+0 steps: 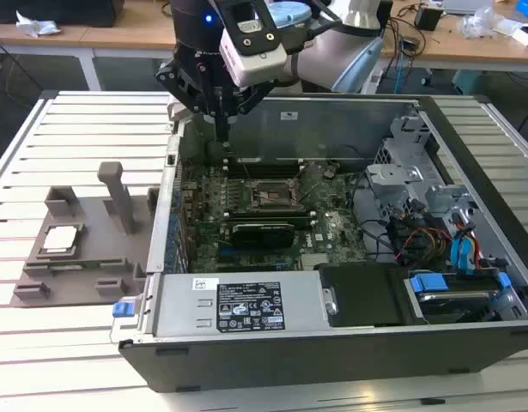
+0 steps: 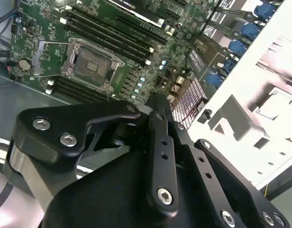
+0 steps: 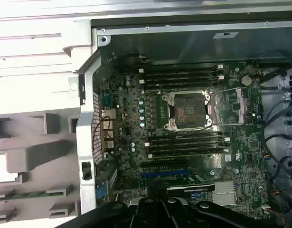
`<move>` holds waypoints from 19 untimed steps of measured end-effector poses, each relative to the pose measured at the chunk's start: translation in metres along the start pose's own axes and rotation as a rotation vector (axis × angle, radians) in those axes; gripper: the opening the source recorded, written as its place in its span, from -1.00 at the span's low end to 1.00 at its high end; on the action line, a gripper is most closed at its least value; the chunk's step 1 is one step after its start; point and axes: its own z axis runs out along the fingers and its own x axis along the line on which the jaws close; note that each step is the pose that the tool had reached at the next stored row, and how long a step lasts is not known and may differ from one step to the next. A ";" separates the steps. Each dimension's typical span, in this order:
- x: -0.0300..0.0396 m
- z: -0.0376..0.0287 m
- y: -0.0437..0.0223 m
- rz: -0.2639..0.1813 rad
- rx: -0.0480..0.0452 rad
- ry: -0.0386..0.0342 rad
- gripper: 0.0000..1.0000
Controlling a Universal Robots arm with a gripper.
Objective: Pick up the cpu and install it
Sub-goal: 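Reach for the cpu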
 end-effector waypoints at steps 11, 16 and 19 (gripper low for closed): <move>0.0320 -0.0005 -0.0024 0.000 0.0004 0.0000 -0.79; 0.0692 -0.0005 -0.0052 0.000 0.0003 -0.0001 -0.79; 0.0791 -0.0006 -0.0060 0.000 0.0004 -0.0001 -0.79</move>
